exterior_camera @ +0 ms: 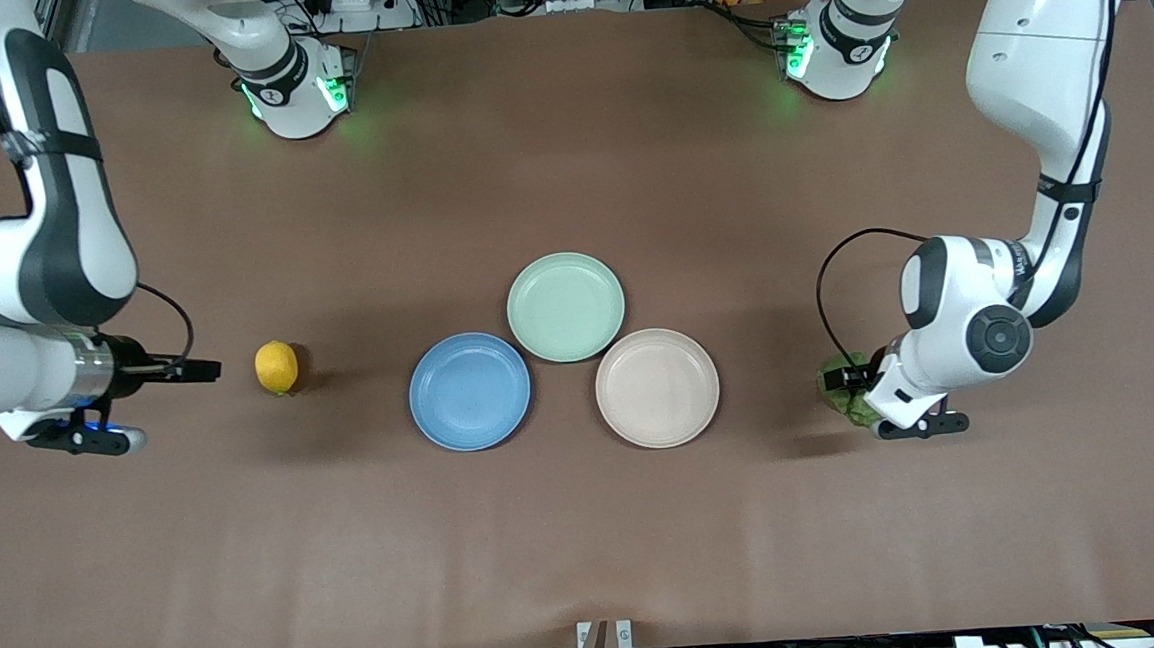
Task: Place lemon and lettuce in plates
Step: 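Grasp the lettuce with the left gripper while the right gripper reaches the lemon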
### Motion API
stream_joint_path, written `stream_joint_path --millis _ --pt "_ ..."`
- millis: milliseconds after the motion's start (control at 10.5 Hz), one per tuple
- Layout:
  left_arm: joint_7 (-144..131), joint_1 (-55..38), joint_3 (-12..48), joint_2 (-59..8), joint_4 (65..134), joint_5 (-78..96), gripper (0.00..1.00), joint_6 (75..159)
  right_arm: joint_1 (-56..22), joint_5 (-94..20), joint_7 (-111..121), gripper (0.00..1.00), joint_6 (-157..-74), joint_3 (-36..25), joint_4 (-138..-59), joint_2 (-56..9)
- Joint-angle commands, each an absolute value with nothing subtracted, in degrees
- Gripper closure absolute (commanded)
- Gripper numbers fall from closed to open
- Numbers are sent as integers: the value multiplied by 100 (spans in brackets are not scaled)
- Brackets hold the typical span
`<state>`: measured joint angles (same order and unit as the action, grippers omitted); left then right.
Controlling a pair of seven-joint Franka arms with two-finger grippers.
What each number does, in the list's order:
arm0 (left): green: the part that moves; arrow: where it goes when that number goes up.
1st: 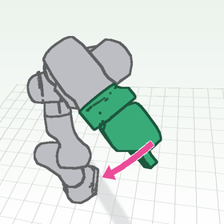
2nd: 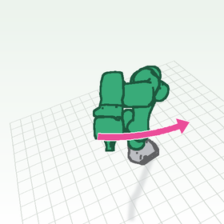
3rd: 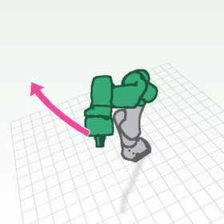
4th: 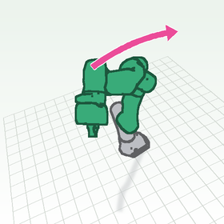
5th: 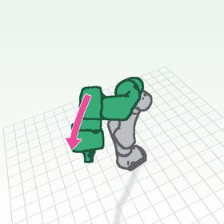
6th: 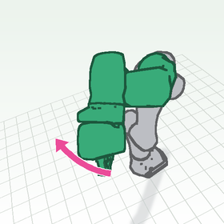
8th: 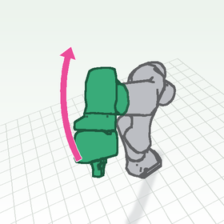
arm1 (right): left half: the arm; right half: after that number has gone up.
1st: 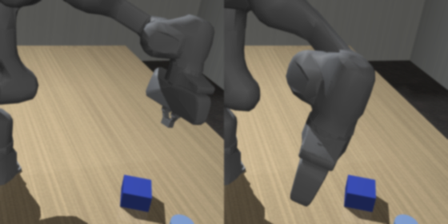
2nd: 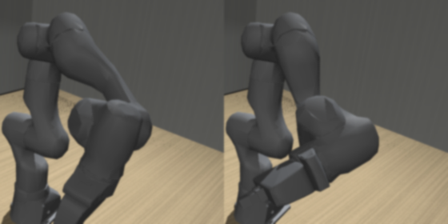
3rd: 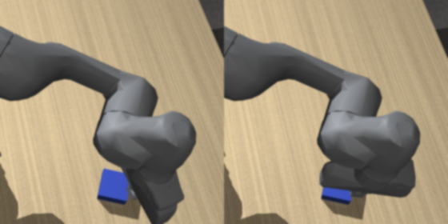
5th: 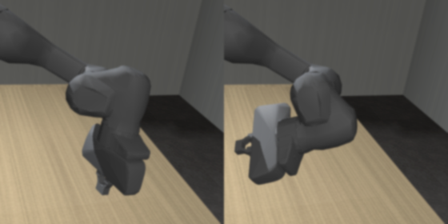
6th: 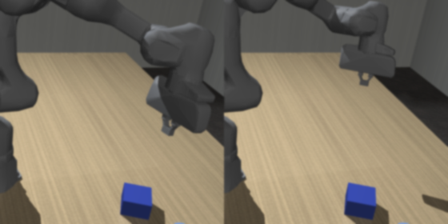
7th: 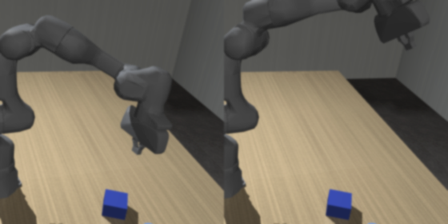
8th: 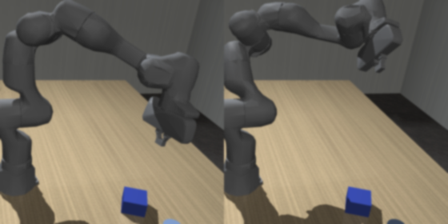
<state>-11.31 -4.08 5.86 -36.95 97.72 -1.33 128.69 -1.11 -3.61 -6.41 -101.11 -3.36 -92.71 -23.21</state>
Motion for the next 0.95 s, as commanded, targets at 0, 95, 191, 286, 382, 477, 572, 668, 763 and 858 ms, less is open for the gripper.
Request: stream_joint_path --millis 0,95,191,286,382,477,572,668,763,858 --pt "-1274 -413 571 -3858 9528 -290 0 12902 -158 -492 -598 0 -10685 -334 -9824 -2198" --pt "-1266 -378 571 -3902 9493 -290 0 12920 -167 -492 -598 0 -11001 -334 -10061 -2162" --pt "-1257 -378 571 -4024 9336 -290 0 12929 -210 -492 -598 0 -11422 -325 -10342 -2153" --pt "-1266 -378 571 -4095 9273 -290 0 12981 -272 -492 -598 0 -11817 -325 -10623 -2136" --pt "-1266 -378 571 -4131 9272 -290 0 13042 -316 -492 -598 0 -12204 -325 -10922 -2084" --pt "-1266 -378 554 -4174 9264 -290 0 13052 -386 -492 -598 0 -12565 -325 -11168 -2066" --pt "-1257 -378 536 -4210 9255 -290 0 13113 -395 -492 -563 0 -12855 -325 -11371 -2057" --pt "-1239 -378 536 -4253 9255 -299 0 13218 -396 -492 -362 0 -13076 -325 -11538 -2057" --pt "-1231 -378 536 -4280 9255 -299 0 13245 -352 -492 -169 0 -13252 -334 -11697 -2031" --pt "-1204 -378 536 -4289 9272 -299 0 13263 -325 -492 -63 0 -13437 -334 -11898 -1987"
